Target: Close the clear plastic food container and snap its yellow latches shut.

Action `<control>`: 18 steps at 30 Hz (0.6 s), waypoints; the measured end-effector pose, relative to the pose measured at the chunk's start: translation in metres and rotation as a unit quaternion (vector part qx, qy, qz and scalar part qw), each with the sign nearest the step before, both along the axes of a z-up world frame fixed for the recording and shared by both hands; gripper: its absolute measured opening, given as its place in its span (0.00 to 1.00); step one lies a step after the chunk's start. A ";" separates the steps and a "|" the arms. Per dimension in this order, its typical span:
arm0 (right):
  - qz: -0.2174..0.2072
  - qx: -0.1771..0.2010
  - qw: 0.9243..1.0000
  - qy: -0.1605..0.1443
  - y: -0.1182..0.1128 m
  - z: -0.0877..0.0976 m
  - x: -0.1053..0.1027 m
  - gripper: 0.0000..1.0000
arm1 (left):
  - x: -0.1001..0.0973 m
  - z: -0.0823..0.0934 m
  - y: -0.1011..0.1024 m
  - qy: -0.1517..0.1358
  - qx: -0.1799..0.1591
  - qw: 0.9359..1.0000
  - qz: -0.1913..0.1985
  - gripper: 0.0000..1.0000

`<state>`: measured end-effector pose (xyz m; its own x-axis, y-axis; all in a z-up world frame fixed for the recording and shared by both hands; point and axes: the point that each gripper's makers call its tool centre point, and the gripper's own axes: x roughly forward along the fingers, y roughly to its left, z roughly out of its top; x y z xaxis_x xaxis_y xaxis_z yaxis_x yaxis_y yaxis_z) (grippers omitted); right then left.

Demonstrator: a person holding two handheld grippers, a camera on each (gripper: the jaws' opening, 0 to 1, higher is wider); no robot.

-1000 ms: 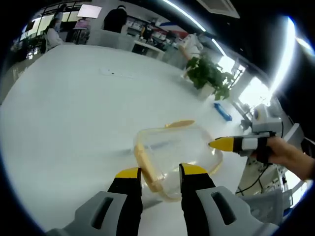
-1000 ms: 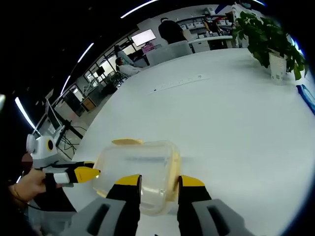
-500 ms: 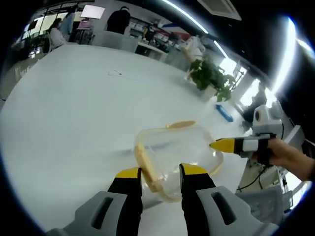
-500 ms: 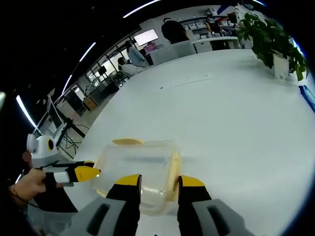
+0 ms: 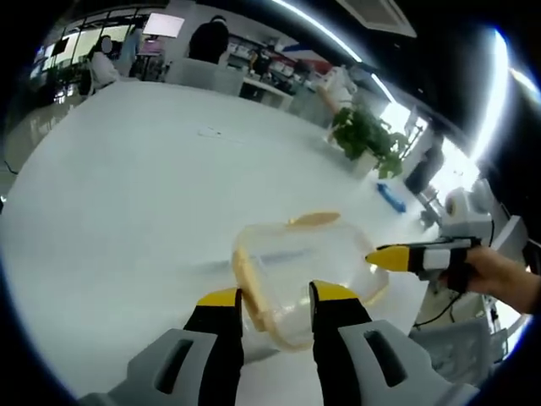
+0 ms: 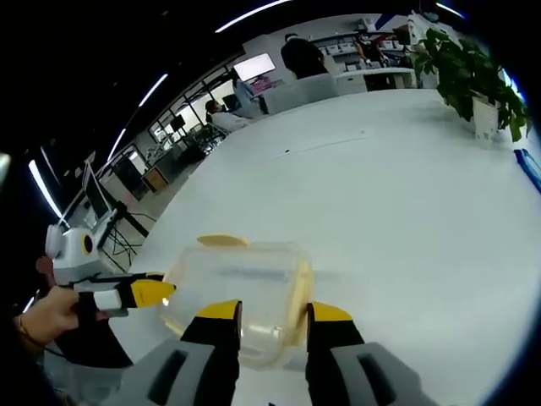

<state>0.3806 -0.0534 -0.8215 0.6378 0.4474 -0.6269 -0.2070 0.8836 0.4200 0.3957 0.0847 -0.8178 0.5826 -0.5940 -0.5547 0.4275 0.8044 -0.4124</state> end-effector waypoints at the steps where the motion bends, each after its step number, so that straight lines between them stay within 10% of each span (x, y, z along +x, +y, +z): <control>1: 0.002 0.000 1.000 -0.007 0.001 0.001 0.001 0.28 | 0.002 0.002 0.001 -0.016 0.012 1.000 0.000 0.29; 18: 0.009 -0.035 0.996 -0.078 0.000 0.023 0.018 0.37 | 0.019 0.030 0.007 -0.070 0.024 0.997 -0.015 0.34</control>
<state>0.3989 -0.0535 -0.7988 0.7213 0.4195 -0.5512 -0.2816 0.9046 0.3200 0.4143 0.0913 -0.7878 0.6386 -0.5863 -0.4985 0.5016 0.8084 -0.3082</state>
